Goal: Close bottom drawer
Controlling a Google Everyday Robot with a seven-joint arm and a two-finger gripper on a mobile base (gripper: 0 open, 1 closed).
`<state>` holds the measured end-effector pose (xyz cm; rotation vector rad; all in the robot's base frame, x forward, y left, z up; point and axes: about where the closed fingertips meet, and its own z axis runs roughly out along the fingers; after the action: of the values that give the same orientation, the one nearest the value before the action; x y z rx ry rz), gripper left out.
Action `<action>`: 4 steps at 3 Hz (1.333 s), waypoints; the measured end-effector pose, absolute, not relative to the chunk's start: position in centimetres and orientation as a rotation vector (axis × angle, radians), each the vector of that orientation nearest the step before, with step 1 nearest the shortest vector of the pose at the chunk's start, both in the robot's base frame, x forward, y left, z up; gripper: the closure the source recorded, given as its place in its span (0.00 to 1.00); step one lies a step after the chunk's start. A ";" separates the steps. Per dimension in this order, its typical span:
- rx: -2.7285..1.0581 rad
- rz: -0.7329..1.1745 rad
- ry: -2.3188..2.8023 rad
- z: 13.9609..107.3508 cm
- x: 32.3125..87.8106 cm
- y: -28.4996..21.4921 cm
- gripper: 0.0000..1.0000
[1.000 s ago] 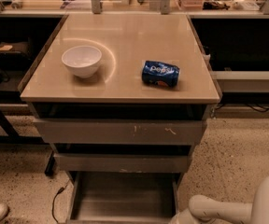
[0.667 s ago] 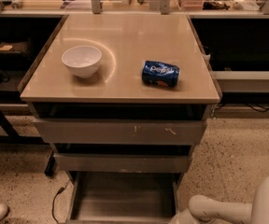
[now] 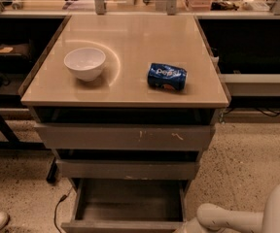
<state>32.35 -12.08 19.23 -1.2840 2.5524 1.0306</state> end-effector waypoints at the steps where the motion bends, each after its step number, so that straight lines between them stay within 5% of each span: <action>1: -1.284 1.031 2.552 19.2 32.3 -12.1 0.00; 2: -1.284 1.031 2.552 19.2 32.3 -12.1 0.14; 4: -1.306 1.033 2.522 19.2 32.9 -11.6 0.61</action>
Offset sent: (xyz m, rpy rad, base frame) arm 0.0000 0.0000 0.0000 0.0000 0.0000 0.0000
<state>32.88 -11.61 19.19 -1.3061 2.5220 1.0334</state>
